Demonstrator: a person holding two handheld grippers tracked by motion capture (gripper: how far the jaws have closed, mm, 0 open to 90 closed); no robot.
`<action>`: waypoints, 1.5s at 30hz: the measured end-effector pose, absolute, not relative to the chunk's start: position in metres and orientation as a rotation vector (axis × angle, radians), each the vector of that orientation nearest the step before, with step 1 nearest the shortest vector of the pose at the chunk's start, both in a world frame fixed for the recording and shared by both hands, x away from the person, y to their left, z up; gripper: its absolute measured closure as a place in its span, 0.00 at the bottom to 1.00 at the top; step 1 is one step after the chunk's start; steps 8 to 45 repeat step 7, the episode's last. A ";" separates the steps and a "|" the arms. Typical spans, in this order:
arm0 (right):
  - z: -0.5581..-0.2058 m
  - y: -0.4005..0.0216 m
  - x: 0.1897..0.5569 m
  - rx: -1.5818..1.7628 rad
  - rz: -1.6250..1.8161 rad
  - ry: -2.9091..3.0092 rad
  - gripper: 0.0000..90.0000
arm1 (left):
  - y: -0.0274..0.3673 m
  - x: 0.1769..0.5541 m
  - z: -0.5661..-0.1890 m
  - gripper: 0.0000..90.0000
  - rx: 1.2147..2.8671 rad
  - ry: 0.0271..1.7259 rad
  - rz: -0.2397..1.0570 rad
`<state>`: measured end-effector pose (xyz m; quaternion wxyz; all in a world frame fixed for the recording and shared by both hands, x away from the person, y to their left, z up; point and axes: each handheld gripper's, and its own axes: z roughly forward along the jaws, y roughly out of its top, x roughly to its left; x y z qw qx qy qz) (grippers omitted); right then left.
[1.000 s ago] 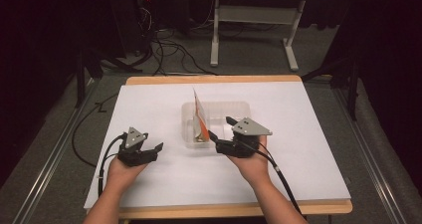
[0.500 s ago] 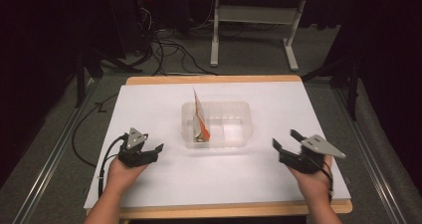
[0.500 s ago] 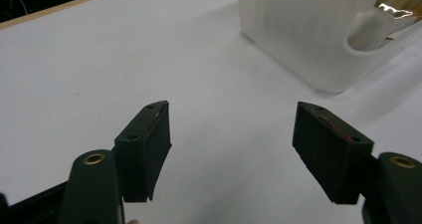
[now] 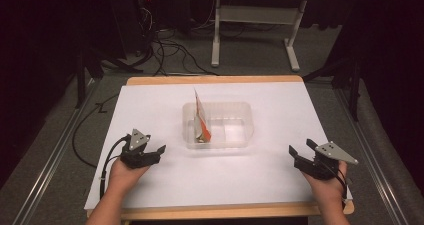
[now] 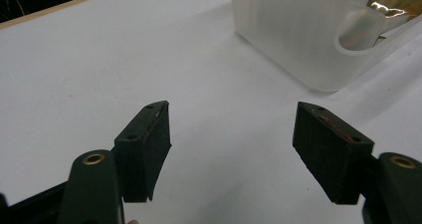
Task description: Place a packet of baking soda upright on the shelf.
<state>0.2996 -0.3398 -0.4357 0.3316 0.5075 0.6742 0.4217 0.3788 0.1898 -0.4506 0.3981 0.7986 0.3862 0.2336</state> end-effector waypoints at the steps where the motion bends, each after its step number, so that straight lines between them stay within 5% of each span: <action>1: -0.436 -0.340 0.300 1.326 1.102 1.762 0.34 | 0.190 0.379 -0.450 0.35 2.022 0.978 0.591; 45: -0.437 -0.336 0.298 1.327 1.090 1.773 0.34 | 0.193 0.379 -0.449 0.35 2.000 0.978 0.582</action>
